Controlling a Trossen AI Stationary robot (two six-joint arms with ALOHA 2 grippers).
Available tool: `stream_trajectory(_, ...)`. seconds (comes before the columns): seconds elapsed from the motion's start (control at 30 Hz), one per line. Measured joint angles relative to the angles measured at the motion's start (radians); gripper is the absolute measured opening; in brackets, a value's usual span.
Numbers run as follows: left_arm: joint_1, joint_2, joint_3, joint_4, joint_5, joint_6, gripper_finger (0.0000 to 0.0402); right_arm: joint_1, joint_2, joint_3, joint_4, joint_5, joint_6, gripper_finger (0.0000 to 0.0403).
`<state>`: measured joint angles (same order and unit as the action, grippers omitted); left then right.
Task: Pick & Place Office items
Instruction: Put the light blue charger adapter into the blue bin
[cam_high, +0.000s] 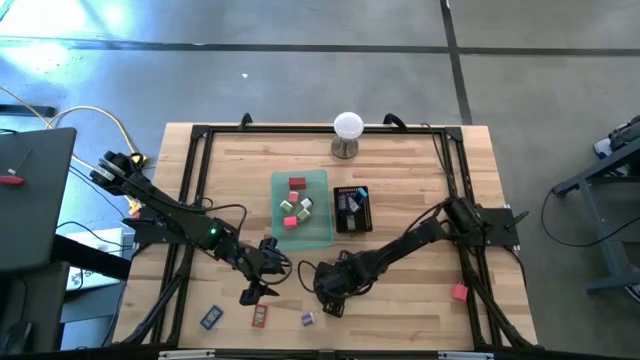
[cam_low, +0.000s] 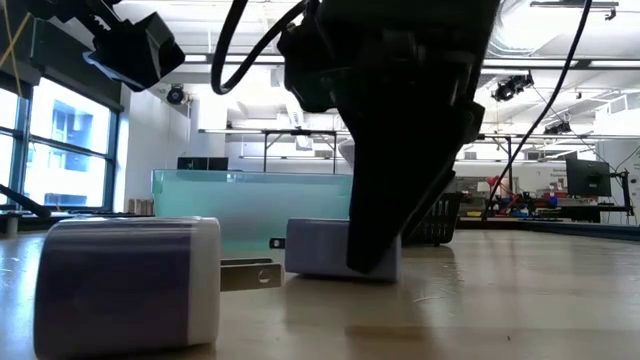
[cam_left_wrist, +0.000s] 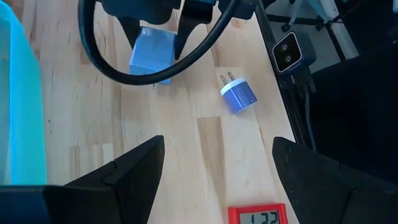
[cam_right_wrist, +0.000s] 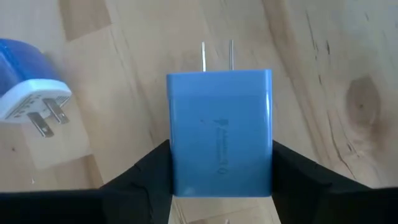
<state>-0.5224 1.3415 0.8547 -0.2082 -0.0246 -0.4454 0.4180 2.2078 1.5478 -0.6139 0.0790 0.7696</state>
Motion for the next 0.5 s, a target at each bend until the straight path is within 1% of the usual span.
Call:
stream_trajectory(0.1, 0.0, 0.0, 0.0, -0.002, 0.0, 0.0, 0.0291, -0.002, -0.001, 0.0, 0.0, 0.007, -0.034, 0.0195)
stream_trajectory(0.23, 0.0, 0.0, 0.0, -0.002, 0.0, 0.0, 0.0291, -0.002, -0.022, -0.003, -0.003, 0.044, -0.066, 0.0195)
stream_trajectory(0.4, 0.0, 0.0, 0.0, -0.002, -0.001, 0.031, 0.0291, 0.006, -0.069, -0.01, -0.025, 0.131, -0.128, 0.0195)
stream_trajectory(0.5, 0.0, 0.0, 0.0, -0.002, -0.032, 0.078, 0.0291, 0.01, -0.121, -0.008, -0.027, 0.2, -0.149, 0.0195)
